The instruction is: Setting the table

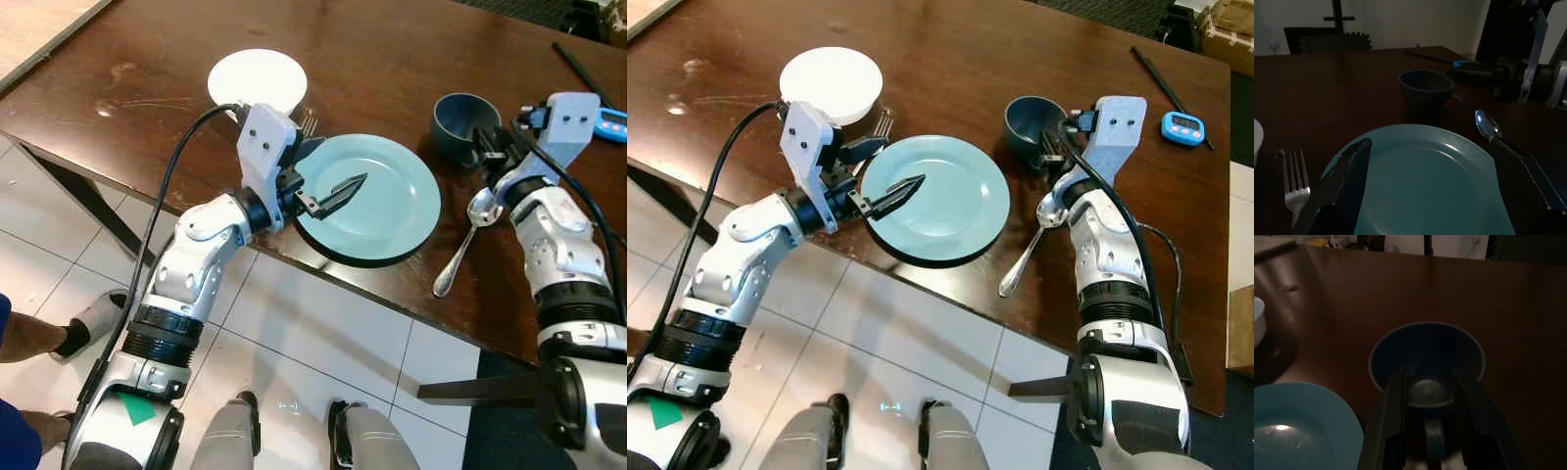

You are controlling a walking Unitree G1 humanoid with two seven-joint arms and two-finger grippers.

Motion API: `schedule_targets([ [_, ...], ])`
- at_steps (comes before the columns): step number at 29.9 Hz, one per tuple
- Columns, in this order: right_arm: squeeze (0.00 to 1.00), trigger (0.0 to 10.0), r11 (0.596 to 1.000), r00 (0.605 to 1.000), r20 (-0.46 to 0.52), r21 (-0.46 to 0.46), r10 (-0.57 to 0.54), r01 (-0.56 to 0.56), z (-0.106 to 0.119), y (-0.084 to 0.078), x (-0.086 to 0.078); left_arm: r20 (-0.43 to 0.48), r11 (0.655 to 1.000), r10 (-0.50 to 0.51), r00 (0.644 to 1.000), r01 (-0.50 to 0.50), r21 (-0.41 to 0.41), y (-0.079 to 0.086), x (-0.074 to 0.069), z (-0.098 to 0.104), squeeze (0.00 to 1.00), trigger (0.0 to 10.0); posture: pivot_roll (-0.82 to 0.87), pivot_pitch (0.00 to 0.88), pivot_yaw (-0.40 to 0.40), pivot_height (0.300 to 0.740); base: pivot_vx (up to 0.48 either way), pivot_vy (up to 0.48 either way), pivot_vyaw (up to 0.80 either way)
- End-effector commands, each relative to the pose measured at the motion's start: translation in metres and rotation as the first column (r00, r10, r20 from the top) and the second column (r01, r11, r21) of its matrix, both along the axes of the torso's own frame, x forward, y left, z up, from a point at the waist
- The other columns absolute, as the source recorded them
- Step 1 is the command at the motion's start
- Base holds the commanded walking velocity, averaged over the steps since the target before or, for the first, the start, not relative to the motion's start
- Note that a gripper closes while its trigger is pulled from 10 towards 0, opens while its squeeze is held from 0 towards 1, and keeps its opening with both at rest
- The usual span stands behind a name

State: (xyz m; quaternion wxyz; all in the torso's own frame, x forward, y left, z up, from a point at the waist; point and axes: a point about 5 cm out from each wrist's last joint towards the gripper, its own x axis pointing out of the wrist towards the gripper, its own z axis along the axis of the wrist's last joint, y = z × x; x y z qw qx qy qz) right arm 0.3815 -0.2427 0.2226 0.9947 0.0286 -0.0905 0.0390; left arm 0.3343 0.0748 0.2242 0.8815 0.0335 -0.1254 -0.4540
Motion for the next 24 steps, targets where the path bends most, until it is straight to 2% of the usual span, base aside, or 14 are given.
schedule_targets([
  [1,0.0,10.0,1.0,1.0,0.017,0.025,-0.006,0.005,0.006,-0.005,-0.002,-0.011,1.0,-0.014,1.0,0.014,-0.006,0.001,-0.003,-0.002,0.0,10.0,0.05,0.173,0.028,0.74,0.0,0.0,0.0],
  [5,0.0,10.0,0.999,0.999,0.053,0.046,-0.007,0.005,0.015,-0.006,-0.004,-0.009,1.0,-0.015,1.0,0.014,-0.019,0.003,-0.005,0.0,0.0,10.0,0.05,0.169,0.027,0.74,0.0,0.0,0.0],
  [6,0.0,10.0,0.997,0.995,0.101,0.075,-0.006,-0.002,0.026,-0.007,-0.007,0.003,0.999,0.016,1.0,-0.016,-0.043,0.01,-0.002,0.005,0.0,10.0,0.04,0.141,0.019,0.74,0.0,0.0,0.0],
  [8,0.0,10.0,0.977,0.967,0.255,0.201,0.021,-0.074,0.055,-0.01,-0.016,0.015,0.987,0.105,0.994,-0.102,-0.126,0.03,0.007,0.019,0.0,10.0,0.04,0.133,0.017,0.74,0.0,0.0,0.0],
  [9,0.0,10.0,0.977,0.967,0.255,0.201,0.021,-0.074,0.055,-0.01,-0.016,0.015,0.987,0.105,0.994,-0.102,-0.126,0.03,0.007,0.019,0.0,10.0,0.04,0.133,0.017,0.74,0.0,0.0,0.0],
  [10,0.0,10.0,0.957,0.926,0.376,0.254,0.033,-0.138,0.078,-0.013,-0.024,0.022,0.979,0.117,0.993,-0.111,-0.17,0.044,0.011,0.03,0.0,10.0,0.04,0.116,0.013,0.74,0.0,0.0,0.0],
  [16,0.0,10.0,0.954,0.888,0.455,0.235,0.064,-0.189,0.092,-0.011,-0.032,0.057,0.976,0.12,0.991,-0.107,-0.188,0.05,0.011,0.04,0.0,10.0,0.03,0.105,0.014,0.74,0.0,0.0,0.0],
  [24,0.0,10.0,0.942,0.882,0.463,0.25,0.087,-0.224,0.092,-0.004,-0.033,0.063,0.971,0.127,0.99,-0.111,-0.211,0.051,0.013,0.046,0.0,10.0,0.04,0.106,0.008,0.74,0.0,0.0,0.0],
])
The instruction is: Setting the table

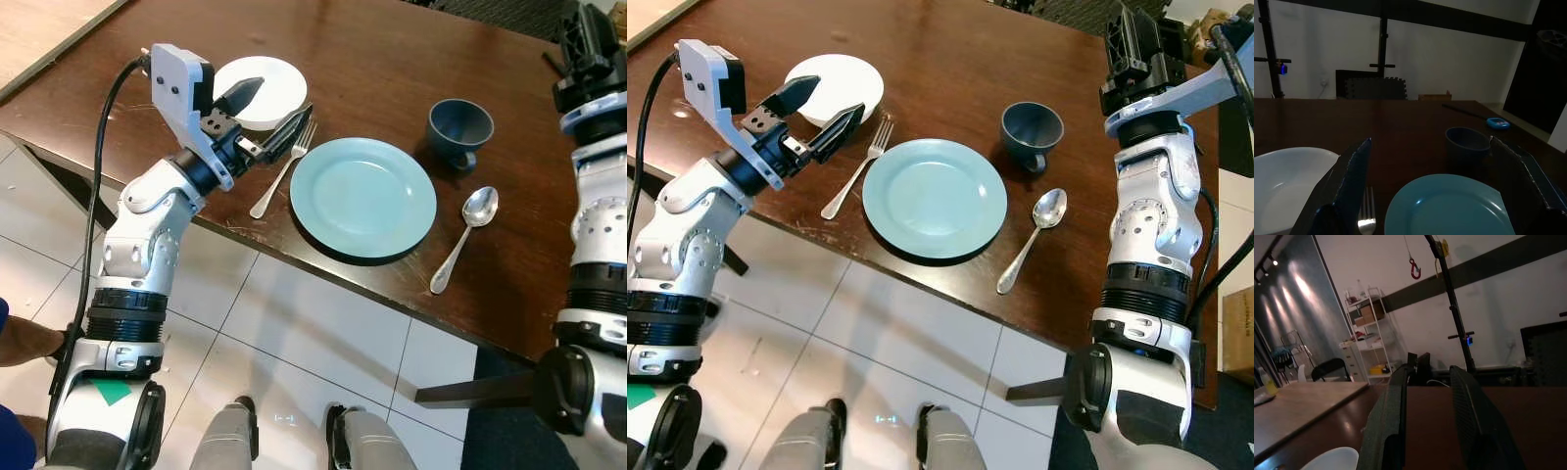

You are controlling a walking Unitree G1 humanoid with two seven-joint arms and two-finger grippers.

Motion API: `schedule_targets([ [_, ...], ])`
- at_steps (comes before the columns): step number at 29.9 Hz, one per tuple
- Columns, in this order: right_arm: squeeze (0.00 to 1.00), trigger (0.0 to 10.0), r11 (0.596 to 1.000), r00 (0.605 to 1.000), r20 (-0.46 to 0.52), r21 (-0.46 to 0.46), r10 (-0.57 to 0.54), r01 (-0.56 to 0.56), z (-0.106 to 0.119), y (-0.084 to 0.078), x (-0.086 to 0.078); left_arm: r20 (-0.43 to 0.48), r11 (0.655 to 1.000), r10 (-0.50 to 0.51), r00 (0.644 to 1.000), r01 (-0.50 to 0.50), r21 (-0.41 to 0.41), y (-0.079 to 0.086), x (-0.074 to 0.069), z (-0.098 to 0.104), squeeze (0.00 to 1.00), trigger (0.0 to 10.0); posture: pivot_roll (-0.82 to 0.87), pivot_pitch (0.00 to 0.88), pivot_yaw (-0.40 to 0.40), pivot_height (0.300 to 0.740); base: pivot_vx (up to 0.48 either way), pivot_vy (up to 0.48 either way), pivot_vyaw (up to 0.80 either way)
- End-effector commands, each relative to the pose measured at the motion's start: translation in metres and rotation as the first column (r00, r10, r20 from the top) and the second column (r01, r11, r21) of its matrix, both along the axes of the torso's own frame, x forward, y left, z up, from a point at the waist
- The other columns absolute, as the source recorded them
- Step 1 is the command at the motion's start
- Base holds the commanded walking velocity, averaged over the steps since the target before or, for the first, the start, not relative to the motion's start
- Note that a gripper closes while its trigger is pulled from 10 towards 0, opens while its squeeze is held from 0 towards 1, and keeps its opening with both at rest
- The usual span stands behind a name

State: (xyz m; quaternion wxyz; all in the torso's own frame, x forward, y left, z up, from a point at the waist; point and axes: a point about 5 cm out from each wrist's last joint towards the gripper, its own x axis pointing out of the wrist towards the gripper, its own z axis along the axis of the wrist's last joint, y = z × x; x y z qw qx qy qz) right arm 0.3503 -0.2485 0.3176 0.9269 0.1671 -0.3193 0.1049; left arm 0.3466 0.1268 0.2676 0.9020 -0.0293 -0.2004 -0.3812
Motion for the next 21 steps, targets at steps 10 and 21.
schedule_targets([
  [10,0.0,10.0,0.916,0.918,0.017,-0.079,0.397,-0.394,-0.011,0.039,-0.02,-0.139,0.983,-0.184,0.973,0.185,-0.006,0.006,-0.01,-0.007,0.0,10.0,0.03,0.102,0.009,0.74,0.0,0.0,0.0],
  [21,0.0,10.0,0.391,0.433,-0.29,-0.191,0.854,-0.9,-0.07,0.096,-0.085,-0.378,0.871,-0.414,0.828,0.481,0.1,0.018,-0.056,-0.047,0.0,10.0,0.03,0.114,-0.001,0.74,0.0,0.0,0.0],
])
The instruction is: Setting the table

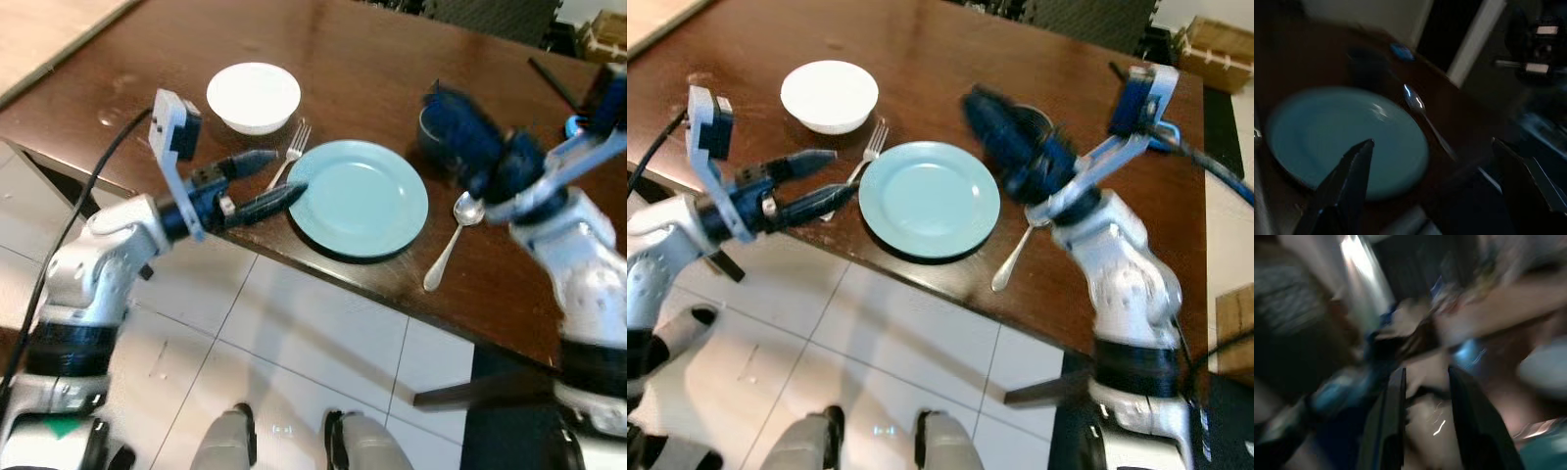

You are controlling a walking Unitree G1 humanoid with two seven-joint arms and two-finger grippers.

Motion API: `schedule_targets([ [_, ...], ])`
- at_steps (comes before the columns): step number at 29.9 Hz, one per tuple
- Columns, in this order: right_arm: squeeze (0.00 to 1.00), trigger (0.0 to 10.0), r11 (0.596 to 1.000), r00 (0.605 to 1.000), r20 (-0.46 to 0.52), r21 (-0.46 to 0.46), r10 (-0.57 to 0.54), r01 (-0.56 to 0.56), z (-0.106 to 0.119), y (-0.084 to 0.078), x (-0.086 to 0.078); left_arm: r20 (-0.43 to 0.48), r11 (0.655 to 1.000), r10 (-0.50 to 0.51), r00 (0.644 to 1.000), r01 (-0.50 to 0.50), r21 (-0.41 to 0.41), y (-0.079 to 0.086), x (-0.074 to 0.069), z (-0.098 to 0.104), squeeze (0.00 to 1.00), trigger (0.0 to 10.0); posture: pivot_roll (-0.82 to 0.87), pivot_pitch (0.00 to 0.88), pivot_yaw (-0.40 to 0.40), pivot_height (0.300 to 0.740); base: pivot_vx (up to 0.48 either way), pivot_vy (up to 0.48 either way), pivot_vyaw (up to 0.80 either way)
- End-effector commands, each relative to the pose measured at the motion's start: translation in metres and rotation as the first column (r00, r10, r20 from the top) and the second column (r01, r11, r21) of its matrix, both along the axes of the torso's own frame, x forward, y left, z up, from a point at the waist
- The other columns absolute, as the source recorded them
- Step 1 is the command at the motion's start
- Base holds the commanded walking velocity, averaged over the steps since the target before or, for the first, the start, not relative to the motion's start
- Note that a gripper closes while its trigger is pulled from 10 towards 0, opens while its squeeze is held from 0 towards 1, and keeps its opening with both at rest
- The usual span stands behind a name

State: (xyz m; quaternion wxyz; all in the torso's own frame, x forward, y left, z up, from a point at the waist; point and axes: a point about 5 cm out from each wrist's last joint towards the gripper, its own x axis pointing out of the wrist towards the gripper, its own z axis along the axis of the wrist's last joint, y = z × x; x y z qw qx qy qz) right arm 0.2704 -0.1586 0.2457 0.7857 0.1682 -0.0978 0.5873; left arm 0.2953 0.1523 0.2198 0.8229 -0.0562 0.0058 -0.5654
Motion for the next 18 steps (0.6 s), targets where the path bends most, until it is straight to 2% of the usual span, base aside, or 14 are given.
schedule_targets([
  [1,0.0,10.0,0.994,0.995,-0.02,-0.029,0.102,-0.102,-0.004,0.007,-0.009,-0.017,0.997,-0.077,0.997,0.078,0.021,-0.008,-0.009,-0.002,0.0,10.0,0.04,0.116,-0.003,0.74,0.0,0.0,0.0],
  [3,0.0,10.0,0.987,0.987,-0.089,-0.078,0.131,-0.138,-0.016,0.008,-0.014,-0.06,0.988,-0.129,0.99,0.133,0.082,-0.01,-0.02,-0.013,0.0,10.0,0.03,0.12,-0.002,0.74,0.0,0.0,0.0],
  [6,0.0,10.0,0.959,0.974,-0.175,-0.217,0.144,-0.181,-0.039,0.009,-0.022,-0.159,0.961,-0.159,0.974,0.19,0.203,-0.012,-0.031,-0.036,0.0,10.0,0.03,0.123,0.002,0.74,0.0,0.0,0.0],
  [7,0.0,10.0,0.959,0.974,-0.175,-0.217,0.144,-0.181,-0.039,0.009,-0.022,-0.159,0.961,-0.159,0.974,0.19,0.203,-0.012,-0.031,-0.036,0.0,10.0,0.03,0.123,0.002,0.74,0.0,0.0,0.0],
  [9,0.0,10.0,0.935,0.968,-0.211,-0.296,0.136,-0.196,-0.051,0.01,-0.025,-0.197,0.943,-0.148,0.969,0.198,0.269,-0.011,-0.035,-0.049,0.0,10.0,0.03,0.126,0.002,0.74,0.0,0.0,0.0],
  [10,0.0,10.0,0.935,0.968,-0.211,-0.296,0.136,-0.196,-0.051,0.01,-0.025,-0.197,0.943,-0.148,0.969,0.198,0.269,-0.011,-0.035,-0.049,0.0,10.0,0.03,0.126,0.002,0.74,0.0,0.0,0.0],
  [11,0.0,10.0,0.909,0.967,-0.23,-0.372,0.109,-0.191,-0.063,0.01,-0.027,-0.224,0.92,-0.118,0.967,0.192,0.343,-0.011,-0.038,-0.064,0.0,10.0,0.02,0.127,-0.001,0.74,0.0,0.0,0.0],
  [12,0.0,10.0,0.887,0.966,-0.244,-0.422,0.088,-0.188,-0.073,0.012,-0.029,-0.252,0.881,-0.093,0.963,0.197,0.429,-0.011,-0.044,-0.082,0.0,10.0,0.03,0.129,-0.004,0.74,0.0,0.0,0.0],
  [13,0.0,10.0,0.887,0.966,-0.244,-0.422,0.088,-0.188,-0.073,0.012,-0.029,-0.252,0.881,-0.093,0.963,0.197,0.429,-0.011,-0.044,-0.082,0.0,10.0,0.03,0.129,-0.004,0.74,0.0,0.0,0.0],
  [14,0.0,10.0,0.852,0.961,-0.269,-0.487,0.062,-0.191,-0.087,0.013,-0.034,-0.291,0.802,-0.056,0.955,0.217,0.556,-0.009,-0.057,-0.11,0.0,10.0,0.03,0.134,-0.004,0.74,0.0,0.0,0.0],
  [15,0.0,10.0,0.838,0.961,-0.274,-0.516,0.036,-0.179,-0.092,0.013,-0.034,-0.293,0.772,-0.022,0.956,0.203,0.602,-0.006,-0.06,-0.121,0.0,10.0,0.03,0.134,-0.005,0.74,0.0,0.0,0.0],
  [16,0.0,10.0,0.838,0.961,-0.274,-0.516,0.036,-0.179,-0.092,0.013,-0.034,-0.293,0.772,-0.022,0.956,0.203,0.602,-0.006,-0.06,-0.121,0.0,10.0,0.03,0.134,-0.005,0.74,0.0,0.0,0.0],
  [18,0.0,10.0,0.801,0.957,-0.291,-0.572,0.002,-0.175,-0.103,0.012,-0.034,-0.294,0.737,0.065,0.954,0.152,0.658,-0.001,-0.062,-0.135,0.0,10.0,0.03,0.136,-0.005,0.74,0.0,0.0,0.0],
])
